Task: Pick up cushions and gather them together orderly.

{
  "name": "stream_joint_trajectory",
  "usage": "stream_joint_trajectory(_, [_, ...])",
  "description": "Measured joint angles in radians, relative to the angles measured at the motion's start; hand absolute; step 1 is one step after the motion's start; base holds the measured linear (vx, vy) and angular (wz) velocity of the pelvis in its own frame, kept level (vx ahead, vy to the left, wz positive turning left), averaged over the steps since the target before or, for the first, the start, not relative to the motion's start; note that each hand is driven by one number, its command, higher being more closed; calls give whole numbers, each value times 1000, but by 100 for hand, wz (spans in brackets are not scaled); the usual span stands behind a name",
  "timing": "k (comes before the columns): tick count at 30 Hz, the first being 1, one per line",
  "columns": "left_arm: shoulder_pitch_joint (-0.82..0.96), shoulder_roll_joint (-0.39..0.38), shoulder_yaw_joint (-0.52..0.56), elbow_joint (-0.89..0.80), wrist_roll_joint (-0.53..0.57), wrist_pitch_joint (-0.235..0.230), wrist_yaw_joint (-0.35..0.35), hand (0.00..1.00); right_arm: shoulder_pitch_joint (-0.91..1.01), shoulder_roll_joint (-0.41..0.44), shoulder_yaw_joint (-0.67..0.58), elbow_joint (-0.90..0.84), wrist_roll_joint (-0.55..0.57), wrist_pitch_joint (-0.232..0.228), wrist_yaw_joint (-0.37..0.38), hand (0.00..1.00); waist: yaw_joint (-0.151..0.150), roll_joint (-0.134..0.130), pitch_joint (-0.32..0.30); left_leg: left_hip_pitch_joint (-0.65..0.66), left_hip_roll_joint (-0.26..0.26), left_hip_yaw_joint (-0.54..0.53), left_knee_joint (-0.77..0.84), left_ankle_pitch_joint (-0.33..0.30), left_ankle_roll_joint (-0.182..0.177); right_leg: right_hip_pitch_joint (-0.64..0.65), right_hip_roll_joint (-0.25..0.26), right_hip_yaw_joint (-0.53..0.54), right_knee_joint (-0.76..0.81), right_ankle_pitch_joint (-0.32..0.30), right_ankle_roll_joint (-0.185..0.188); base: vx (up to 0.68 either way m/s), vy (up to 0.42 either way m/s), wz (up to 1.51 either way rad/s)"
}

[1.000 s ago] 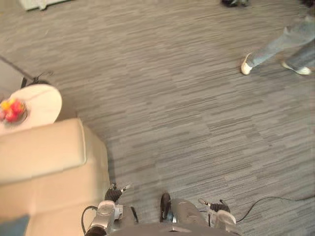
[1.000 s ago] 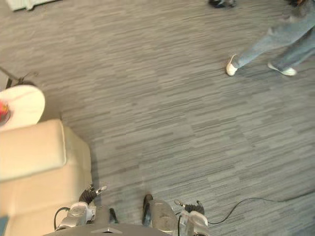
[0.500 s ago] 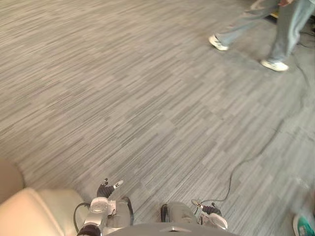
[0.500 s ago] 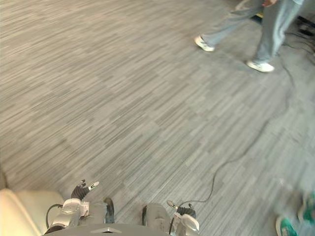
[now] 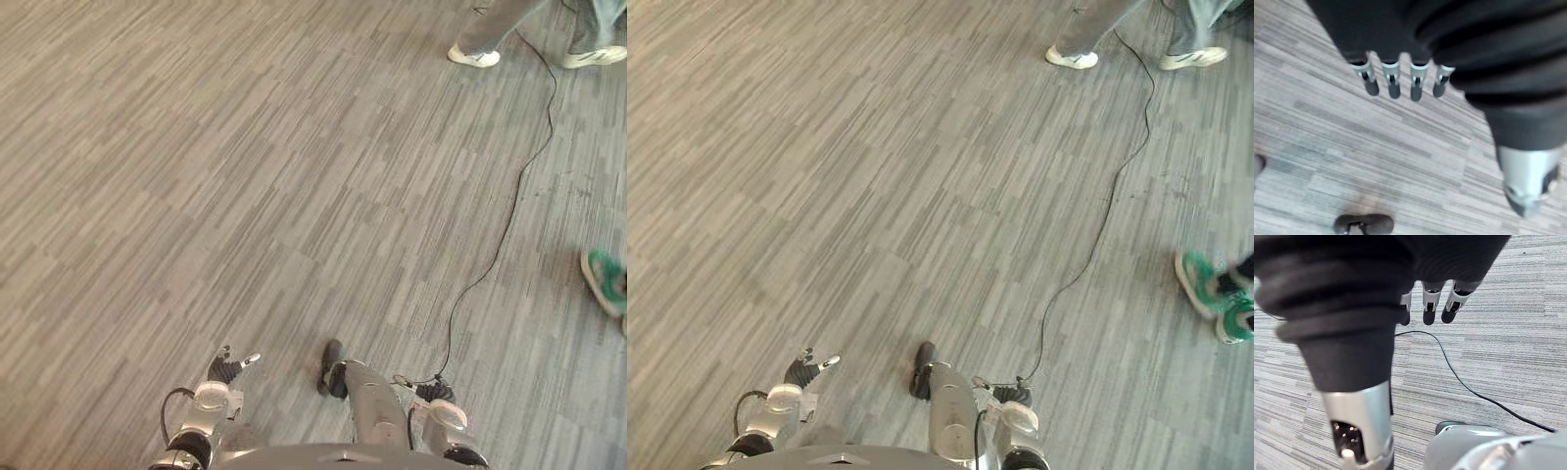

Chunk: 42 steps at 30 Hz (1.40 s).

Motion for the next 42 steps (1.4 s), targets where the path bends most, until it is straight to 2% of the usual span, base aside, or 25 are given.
stream_joint_trajectory(1, [8,1,0,0,0,0,-1,0,2,1,3,13,0,2,0,0,10,-8,5,-56,13,-29,145,-22,4,61,14,20,-14,-17,-3,356,-51,-48])
stream_joint_trajectory(4, [24,-2,-1,-39,-11,-1,-5,0,4,5,7,26,1,2,-1,0,30,-36,17,-173,-26,-35,183,-59,23,190,16,71,-88,-38,2,406,-40,-50])
stream_joint_trajectory(6, [37,-1,2,-76,-19,-7,-5,0,2,6,4,28,2,3,-2,0,44,-36,18,-278,-69,-33,53,-80,55,262,20,107,-168,-43,9,341,44,-38])
stream_joint_trajectory(8, [41,2,6,-80,-20,-8,-4,0,-5,5,-15,36,2,5,-2,0,66,-43,23,-313,-150,-33,-262,-73,55,338,11,146,-247,-32,34,419,106,-47])
stream_joint_trajectory(10, [51,-1,14,-87,-29,-10,-5,0,-13,4,-18,57,2,5,-2,0,79,-35,18,-311,-210,-54,-594,20,30,392,-1,175,-299,-42,54,388,143,-44])
stream_joint_trajectory(12, [65,-6,15,-103,-39,-13,-5,0,-11,-1,-13,74,1,5,-2,0,96,-16,7,-332,-217,-60,-767,96,12,448,5,203,-344,-61,92,494,243,-46])
stream_joint_trajectory(15, [67,8,20,-107,-39,-22,-6,0,-7,17,-8,87,-2,4,-1,0,111,-61,-17,-340,-267,-64,-714,253,113,516,-54,230,-358,-98,154,522,223,-25])
stream_joint_trajectory(16, [62,10,24,-108,-39,-24,-6,0,-16,23,-3,85,-2,3,0,0,110,-85,-17,-348,-294,-64,-677,226,165,502,-76,235,-320,-98,153,713,286,-7])
stream_joint_trajectory(18, [60,16,33,-107,-40,-26,-17,0,-12,25,-5,88,-3,0,1,0,108,-102,-21,-355,-309,-59,-575,127,195,427,-121,258,-87,-120,192,684,281,5])
stream_joint_trajectory(19, [60,23,33,-99,-40,-26,-18,0,1,29,-7,95,-4,2,2,0,102,-117,-25,-329,-323,-54,-522,49,199,343,-150,288,165,-98,270,568,206,14])
stream_joint_trajectory(20, [60,34,26,-74,-40,-23,-18,0,5,43,-4,106,-5,2,3,0,87,-136,-29,-273,-341,-55,-491,-10,209,244,-173,338,458,-38,390,565,184,15])
stream_joint_trajectory(21, [60,43,20,-69,-40,-21,-18,0,9,47,3,106,-6,4,5,0,81,-140,-30,-243,-348,-56,-490,-30,214,206,-183,337,558,-33,390,568,149,6])
stream_joint_trajectory(23, [76,48,19,-58,-39,-10,-18,0,9,41,9,95,-17,1,22,0,72,-138,-31,-116,-356,-59,-541,-72,219,103,-212,268,716,-73,278,496,100,-9])
stream_joint_trajectory(25, [85,47,19,-54,-39,-5,-16,0,8,37,9,82,-35,-4,26,0,64,-132,-27,-5,-362,-79,-631,-77,221,39,-202,204,656,-120,221,585,44,11])
stream_joint_trajectory(27, [82,41,15,-50,-40,-5,-17,0,11,24,16,65,-43,-5,28,0,35,-117,-18,117,-358,-131,-727,-78,222,-47,-160,138,386,-150,183,590,-45,62])
stream_joint_trajectory(28, [82,40,9,-46,-40,-5,-17,0,12,18,22,65,-43,-4,29,0,27,-114,-16,139,-354,-146,-746,-78,222,-66,-149,138,290,-133,174,531,-90,87])
stream_joint_trajectory(30, [73,36,-11,-36,-39,-6,-17,0,18,17,20,62,-43,0,31,0,4,-103,-11,211,-336,-179,-805,-92,197,-95,-134,159,-120,36,186,540,-136,83])
stream_joint_trajectory(32, [83,38,-18,-28,-37,-6,-18,0,26,21,21,63,-49,2,32,0,3,-118,-15,279,-336,-205,-826,-135,162,-116,-143,208,-271,129,207,576,-218,68])
stream_joint_trajectory(34, [108,43,-17,-16,-32,-5,-19,0,50,20,23,63,-80,3,31,0,-1,-125,-32,328,-318,-256,-755,-210,148,-122,-145,241,-190,191,184,741,-337,72])
stream_joint_trajectory(35, [118,25,-12,-17,-22,-6,-21,0,65,16,5,57,-83,5,27,0,-8,-86,-50,221,-268,-271,-443,-226,129,-120,-140,205,-80,248,144,600,-326,52])
stream_joint_trajectory(36, [120,13,1,-20,-19,-6,-21,0,73,9,0,44,-83,6,25,0,-9,-65,-50,177,-246,-270,-329,-204,98,-103,-131,187,-66,252,136,587,-321,42])
stream_joint_trajectory(37, [127,-19,38,-28,-22,-7,-22,0,92,-16,4,13,-83,11,23,0,2,2,-51,73,-163,-259,-66,-65,68,-62,-74,167,-38,182,114,621,-272,-20])
stream_joint_trajectory(38, [133,-40,57,-37,-21,-8,-26,0,100,-29,14,-6,-83,16,21,0,19,24,-49,-3,-94,-233,104,91,71,-23,-28,172,-41,146,91,641,-238,-47])
stream_joint_trajectory(40, [117,-36,49,-40,-20,-10,-36,0,100,-27,25,-2,-86,20,20,0,25,21,-41,-127,-41,-164,275,19,78,83,9,176,-88,101,68,732,-231,-38])
stream_joint_trajectory(42, [115,-18,36,-66,-21,-16,-39,0,107,-14,26,2,-83,23,20,0,30,-9,-34,-187,-54,-109,227,-35,74,190,8,182,-179,99,74,541,-170,-7])
